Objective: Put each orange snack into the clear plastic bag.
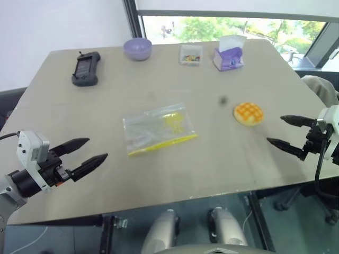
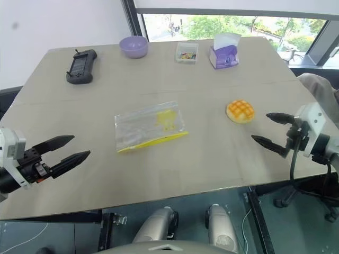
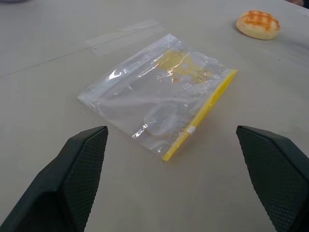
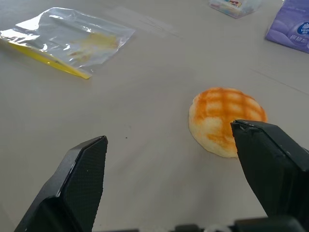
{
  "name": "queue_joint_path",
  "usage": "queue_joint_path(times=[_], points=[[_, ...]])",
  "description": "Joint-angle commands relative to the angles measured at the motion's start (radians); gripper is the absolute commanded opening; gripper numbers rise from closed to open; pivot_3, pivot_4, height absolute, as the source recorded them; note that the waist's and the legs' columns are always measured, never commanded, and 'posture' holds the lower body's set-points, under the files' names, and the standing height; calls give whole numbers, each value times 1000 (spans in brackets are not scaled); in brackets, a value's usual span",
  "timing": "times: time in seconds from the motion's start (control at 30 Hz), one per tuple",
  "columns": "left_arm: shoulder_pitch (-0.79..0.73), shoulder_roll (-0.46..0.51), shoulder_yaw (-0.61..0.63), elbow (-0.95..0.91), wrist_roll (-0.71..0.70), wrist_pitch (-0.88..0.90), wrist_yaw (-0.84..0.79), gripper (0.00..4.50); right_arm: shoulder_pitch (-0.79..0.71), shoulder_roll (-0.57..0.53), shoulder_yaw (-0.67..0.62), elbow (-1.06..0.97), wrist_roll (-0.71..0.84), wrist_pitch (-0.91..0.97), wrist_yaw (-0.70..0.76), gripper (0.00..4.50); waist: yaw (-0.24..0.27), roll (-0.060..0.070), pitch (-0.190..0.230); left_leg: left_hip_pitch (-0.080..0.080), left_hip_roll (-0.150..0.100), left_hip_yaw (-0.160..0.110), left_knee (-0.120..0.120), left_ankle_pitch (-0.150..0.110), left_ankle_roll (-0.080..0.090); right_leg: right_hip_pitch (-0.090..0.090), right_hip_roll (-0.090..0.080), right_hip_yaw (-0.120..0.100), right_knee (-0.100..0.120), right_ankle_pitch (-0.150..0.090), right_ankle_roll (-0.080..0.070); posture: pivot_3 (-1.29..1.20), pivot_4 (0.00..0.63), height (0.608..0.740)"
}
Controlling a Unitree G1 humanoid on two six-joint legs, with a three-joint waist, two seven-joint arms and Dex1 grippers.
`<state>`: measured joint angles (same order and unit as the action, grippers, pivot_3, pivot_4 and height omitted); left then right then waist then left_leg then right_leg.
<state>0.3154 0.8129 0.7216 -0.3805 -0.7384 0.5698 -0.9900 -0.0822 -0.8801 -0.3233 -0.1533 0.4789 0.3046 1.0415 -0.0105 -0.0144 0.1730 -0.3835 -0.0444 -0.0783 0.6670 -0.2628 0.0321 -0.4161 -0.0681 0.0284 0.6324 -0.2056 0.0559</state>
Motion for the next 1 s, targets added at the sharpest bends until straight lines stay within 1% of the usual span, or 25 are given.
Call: queue_joint_path(times=[0.03, 0.23, 0.33, 0.47, 0.5, 0.53, 0.57, 0.6, 0.63, 0.7, 0.73, 0.8, 0.87, 0.9, 0.93, 1.0], points=[[-17, 10, 11, 1, 7, -28, 0, 4500, -16, -13, -20, -18, 12, 0, 3, 4460, 0, 0, 0, 0, 0, 0, 0, 0, 0, 0, 0, 0, 0, 0, 0, 0, 150, 740], [-45, -1, -24, 5, 13, -33, 23, 4500, -43, 14, 2, -20, 10, -16, -12, 4460, -1, 0, 0, 0, 0, 0, -1, 0, 0, 0, 0, -1, -1, 0, 0, 0, 150, 740], [-62, -8, -39, 4, 13, -36, 40, 4500, -74, 57, 26, -31, -2, -8, -69, 4460, -2, 0, 0, 0, 0, 0, -1, 0, 0, 0, 0, 0, -1, 0, 0, 0, 150, 740], [-76, -10, -47, 0, 8, -32, 54, 4500, -96, 74, 60, -53, 2, -6, -66, 4460, -5, 2, 2, 0, 0, -1, -1, 0, 0, 0, 0, -1, -1, 0, 0, 0, 150, 740], [-79, -10, -50, 0, 7, -32, 56, 4500, -106, 79, 65, -52, 1, -7, -75, 4460, -11, 2, 2, -1, -8, -14, -4, 0, 1, 6, -7, -12, -3, -1, 0, 0, 150, 740], [-81, -10, -51, -1, 6, -31, 57, 4500, -113, 83, 67, -52, 2, -4, -83, 4460, -19, 3, 3, -3, -17, -27, -5, 1, 2, 7, -14, -24, -2, -2, 2, 0, 150, 740], [-81, -10, -50, -2, 5, -30, 57, 4500, -116, 86, 68, -53, 5, 2, -88, 4460, -25, 6, 4, -5, -26, -42, -5, 4, 3, 9, -17, -35, -1, -5, 4, 0, 150, 740], [-81, -10, -51, -2, 5, -30, 58, 4500, -116, 86, 67, -54, 7, 5, -89, 4460, -28, 7, 5, -7, -38, -58, -5, 6, 2, 11, -22, -43, 3, -8, 9, 0, 150, 740], [-81, -10, -51, -1, 5, -31, 59, 4500, -114, 85, 66, -56, 7, 7, -89, 4460, -28, 7, 5, -7, -55, -84, -5, 8, -1, 13, -27, -51, 7, -14, 14, 0, 150, 740], [-79, -11, -52, 1, 6, -32, 59, 4500, -110, 85, 64, -59, 8, 9, -88, 4460, -29, 7, 5, -7, -76, -116, -6, 11, -5, 16, -40, -72, 13, -24, 14, 0, 150, 740], [-76, -12, -51, 0, 6, -33, 58, 4500, -107, 85, 62, -63, 9, 10, -89, 4460, -28, 6, 5, -8, -81, -127, -8, 13, -6, 20, -50, -85, 17, -30, 12, 0, 150, 740], [-78, -14, -55, -1, 7, -32, 62, 4500, -105, 89, 58, -60, 2, 1, -97, 4460, -26, 7, 4, -13, -93, -143, -7, 14, -5, 21, -75, -101, 31, -45, 12, 0, 150, 740], [-82, -14, -58, -1, 7, -31, 66, 4500, -107, 93, 57, -50, -2, -1, -104, 4460, -19, 9, 3, -17, -104, -154, -6, 18, -6, 22, -86, -113, 35, -51, 13, 0, 150, 740], [-84, -14, -59, -1, 7, -30, 67, 4500, -108, 94, 59, -45, -5, -6, -104, 4460, -9, 9, 3, -17, -106, -154, -4, 18, -7, 20, -79, -108, 35, -53, 15, 0, 150, 740], [-85, -13, -60, 0, 9, -30, 69, 4500, -110, 96, 62, -39, -9, -12, -103, 4460, 0, 9, 3, -16, -105, -151, -4, 18, -7, 20, -76, -102, 32, -53, 15, 0, 150, 740], [-86, -12, -62, 3, 13, -30, 71, 4500, -111, 99, 65, -34, -15, -20, -104, 4460, 8, 9, 3, -15, -104, -146, -4, 17, -5, 20, -75, -97, 30, -52, 15, 0, 150, 740]])
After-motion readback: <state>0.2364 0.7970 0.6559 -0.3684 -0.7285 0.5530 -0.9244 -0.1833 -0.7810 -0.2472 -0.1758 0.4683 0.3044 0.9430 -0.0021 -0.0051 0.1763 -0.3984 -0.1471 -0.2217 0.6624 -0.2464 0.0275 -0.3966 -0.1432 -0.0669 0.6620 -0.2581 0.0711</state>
